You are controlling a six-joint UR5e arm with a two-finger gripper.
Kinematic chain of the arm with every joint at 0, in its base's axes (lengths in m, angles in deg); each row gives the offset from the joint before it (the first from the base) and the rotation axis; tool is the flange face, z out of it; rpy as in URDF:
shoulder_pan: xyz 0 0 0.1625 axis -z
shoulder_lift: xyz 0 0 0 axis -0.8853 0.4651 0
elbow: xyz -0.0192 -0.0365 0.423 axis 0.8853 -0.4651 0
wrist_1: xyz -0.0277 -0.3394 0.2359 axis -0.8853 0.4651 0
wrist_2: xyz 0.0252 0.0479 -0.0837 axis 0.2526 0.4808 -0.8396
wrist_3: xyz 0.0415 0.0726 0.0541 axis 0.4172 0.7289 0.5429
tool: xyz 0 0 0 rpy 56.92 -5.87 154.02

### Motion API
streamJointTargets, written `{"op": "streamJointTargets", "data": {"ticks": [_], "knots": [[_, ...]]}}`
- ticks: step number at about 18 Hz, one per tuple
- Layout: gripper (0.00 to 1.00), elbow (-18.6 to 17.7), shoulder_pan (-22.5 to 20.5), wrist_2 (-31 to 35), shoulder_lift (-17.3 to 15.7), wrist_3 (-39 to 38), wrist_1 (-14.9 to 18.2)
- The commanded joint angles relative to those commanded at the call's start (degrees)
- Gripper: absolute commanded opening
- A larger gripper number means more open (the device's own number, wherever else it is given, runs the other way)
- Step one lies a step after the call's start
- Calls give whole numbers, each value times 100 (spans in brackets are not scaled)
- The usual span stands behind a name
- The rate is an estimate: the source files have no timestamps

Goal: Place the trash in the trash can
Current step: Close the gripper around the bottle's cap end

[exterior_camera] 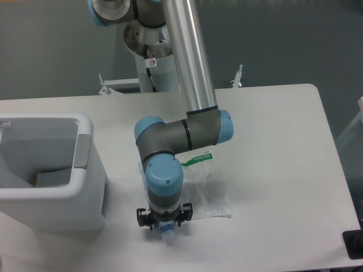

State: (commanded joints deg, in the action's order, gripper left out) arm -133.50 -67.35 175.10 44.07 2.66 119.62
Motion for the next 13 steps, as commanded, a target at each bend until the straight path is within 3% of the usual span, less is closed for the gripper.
{"op": "streamJointTargets", "data": {"ticks": [13], "knots": [[67,-18,9,-35,-53,0,0]]}}
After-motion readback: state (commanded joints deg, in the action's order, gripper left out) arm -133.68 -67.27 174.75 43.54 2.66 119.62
